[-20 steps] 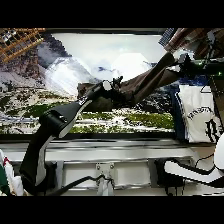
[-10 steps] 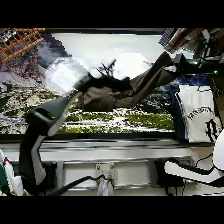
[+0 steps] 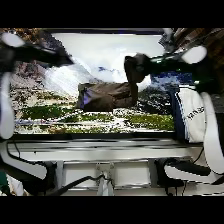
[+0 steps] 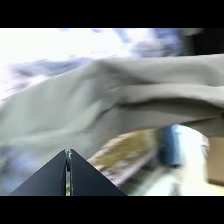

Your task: Fold the clothes and pants, and hang the long-sleeved shirts on hangers.

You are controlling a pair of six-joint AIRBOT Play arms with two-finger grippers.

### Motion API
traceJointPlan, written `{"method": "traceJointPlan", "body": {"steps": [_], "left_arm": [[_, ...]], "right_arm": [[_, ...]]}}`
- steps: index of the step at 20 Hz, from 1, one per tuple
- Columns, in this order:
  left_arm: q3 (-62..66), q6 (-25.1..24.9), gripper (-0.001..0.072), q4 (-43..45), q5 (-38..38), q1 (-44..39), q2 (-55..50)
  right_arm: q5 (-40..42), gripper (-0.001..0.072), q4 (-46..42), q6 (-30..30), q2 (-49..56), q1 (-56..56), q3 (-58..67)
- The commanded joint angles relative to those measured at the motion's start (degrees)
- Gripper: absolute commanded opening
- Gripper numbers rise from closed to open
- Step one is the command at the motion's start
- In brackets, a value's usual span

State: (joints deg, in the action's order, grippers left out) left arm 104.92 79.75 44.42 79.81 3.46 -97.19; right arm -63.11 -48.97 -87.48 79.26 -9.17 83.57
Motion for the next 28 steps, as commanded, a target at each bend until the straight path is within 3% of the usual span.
{"method": "traceJointPlan", "body": {"steps": [1, 7, 11, 12, 13, 14, 18, 21, 24, 26, 28], "left_arm": [[-0.04, 0.79, 0.0007, 9.11, 7.26, 8.59, 8.55], [-4.31, 0.2, 0.0007, 10.64, 6.8, 11.3, 18.25], [-11.67, 0.17, 0.0008, 10.45, 6.73, 10.43, 19.56], [-13.73, 0.17, 0.0007, 10.45, 6.45, 10.45, 19.61], [-15.47, 0.17, 0.0008, 10.45, 6.03, 10.45, 19.61], [-16.74, 0.2, 0.0008, 10.43, 5.38, 10.45, 19.61], [-17.77, 0.37, 0.0008, 10.4, 4.57, 10.45, 19.67], [-17.77, 0.79, 0.0008, 10.43, 4.7, 10.32, 19.82], [-17.77, 0.87, 0.001, 10.4, 4.61, 8.72, 19.85], [-17.77, 0.81, 0.0018, 10.43, 4.33, 6.69, 19.85], [-17.77, 0.79, 0.0018, 10.45, 3.56, 4.55, 19.85]], "right_arm": [[7.67, 0.0025, -2.05, -4.92, 5.4, -11.43, 0.07], [27.08, 0.0026, -0.13, -12.59, 16.61, -26.21, 0.52], [28.7, 0.004, 4.46, -12.61, 23.39, -30.64, 4.92], [28.09, 0.0214, 6.29, -12.55, 24.09, -31.21, 5.55], [26.73, 0.0482, 7.93, -12.39, 24.15, -31.61, 5.97], [23.67, 0.0572, 8.68, -11.52, 23.96, -31.61, 6.75], [9.49, 0.0559, 2.32, -7.98, 20.79, -29.4, 10.05], [3.19, 0.0497, -13.94, -9.68, 14.86, -23.8, 10.05], [-4.48, 0.0497, -30.56, -12.41, 11.17, -14.69, 9.97], [-7.93, 0.0497, -31.69, -12.55, 11.1, -6.49, 8.44], [-7.34, 0.0498, -24.85, -12.02, 11.15, 0.55, 3.96]]}}
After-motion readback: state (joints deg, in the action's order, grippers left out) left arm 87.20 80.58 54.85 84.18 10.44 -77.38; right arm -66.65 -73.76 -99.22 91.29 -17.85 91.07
